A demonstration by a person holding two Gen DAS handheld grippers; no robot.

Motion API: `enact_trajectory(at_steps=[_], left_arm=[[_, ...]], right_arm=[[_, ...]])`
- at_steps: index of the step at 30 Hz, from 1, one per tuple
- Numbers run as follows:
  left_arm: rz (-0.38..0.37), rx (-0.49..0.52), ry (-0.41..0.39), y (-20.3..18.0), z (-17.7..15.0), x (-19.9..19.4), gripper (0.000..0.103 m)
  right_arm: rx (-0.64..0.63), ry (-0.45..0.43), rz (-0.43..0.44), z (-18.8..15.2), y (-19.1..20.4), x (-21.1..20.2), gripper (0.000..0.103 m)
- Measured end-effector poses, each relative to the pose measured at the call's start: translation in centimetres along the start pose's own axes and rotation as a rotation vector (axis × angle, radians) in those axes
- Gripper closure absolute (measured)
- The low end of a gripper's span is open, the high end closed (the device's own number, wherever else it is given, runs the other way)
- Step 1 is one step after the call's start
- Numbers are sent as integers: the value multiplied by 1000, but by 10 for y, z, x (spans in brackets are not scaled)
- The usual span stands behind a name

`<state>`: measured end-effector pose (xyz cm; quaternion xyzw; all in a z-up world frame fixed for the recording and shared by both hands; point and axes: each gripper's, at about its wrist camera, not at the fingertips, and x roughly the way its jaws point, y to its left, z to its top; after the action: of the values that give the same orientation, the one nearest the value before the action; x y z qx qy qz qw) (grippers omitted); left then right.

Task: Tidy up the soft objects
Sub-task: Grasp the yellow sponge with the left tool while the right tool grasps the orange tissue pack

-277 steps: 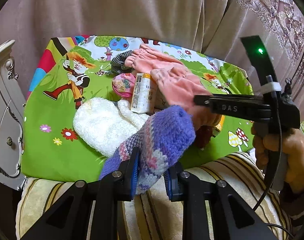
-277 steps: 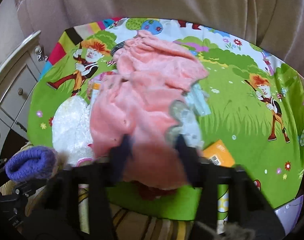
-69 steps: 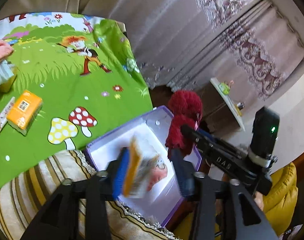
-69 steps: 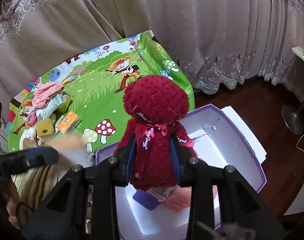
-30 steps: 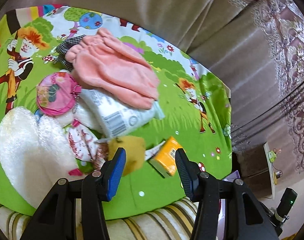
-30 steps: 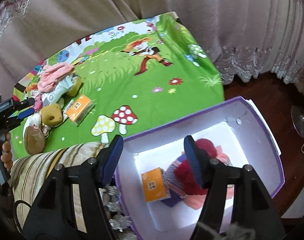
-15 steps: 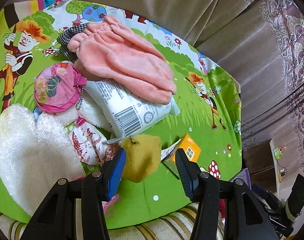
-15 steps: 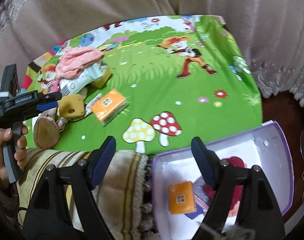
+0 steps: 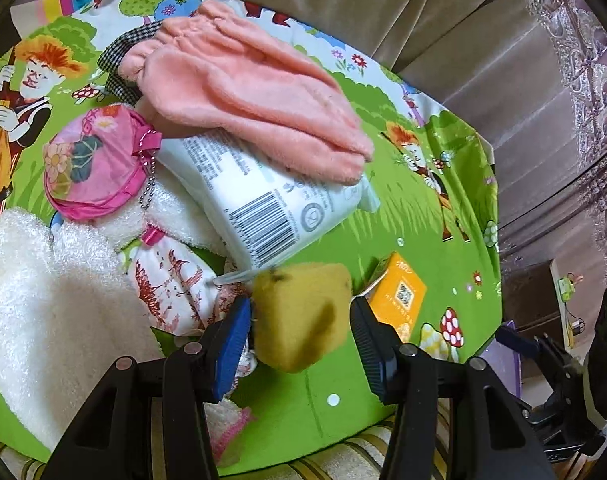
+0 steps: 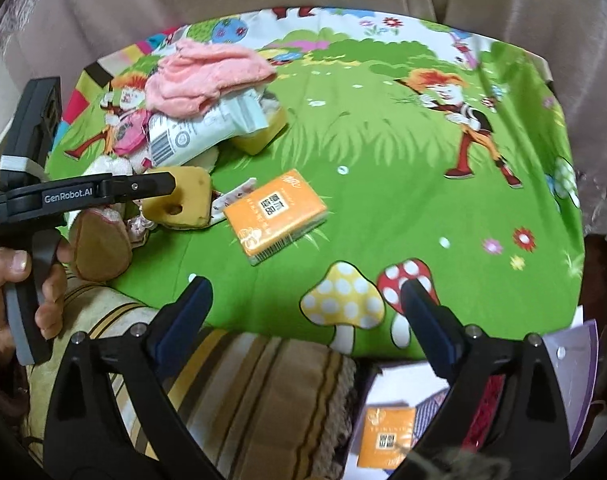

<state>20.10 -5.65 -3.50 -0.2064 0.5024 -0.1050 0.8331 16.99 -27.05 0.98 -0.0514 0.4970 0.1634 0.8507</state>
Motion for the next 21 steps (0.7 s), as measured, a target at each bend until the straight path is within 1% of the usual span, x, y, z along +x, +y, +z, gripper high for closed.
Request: enact_trajectory(at_steps=[4,9,11,12,16,21], left_arm=[[6,13,4,0,1,5,48],[-7,29,10,-3,1,10,49],[-12,26,7,-2,1,11,57],[-15,22,5,-1,0,11,66],[-45,9,-30,4,-3,6,71],[-82,19,-93,4,-6,-8,72]], right_arm=[[-72,20,-2,10,12,18,7],[-155,43,-7,23,21,40,7],[-181,54,-7,27,23,48,7],[-197,59,-8,28,25,52,7],[-226,65,-14,34,29,64,6],[-235,72,-3,38,32,78,6]])
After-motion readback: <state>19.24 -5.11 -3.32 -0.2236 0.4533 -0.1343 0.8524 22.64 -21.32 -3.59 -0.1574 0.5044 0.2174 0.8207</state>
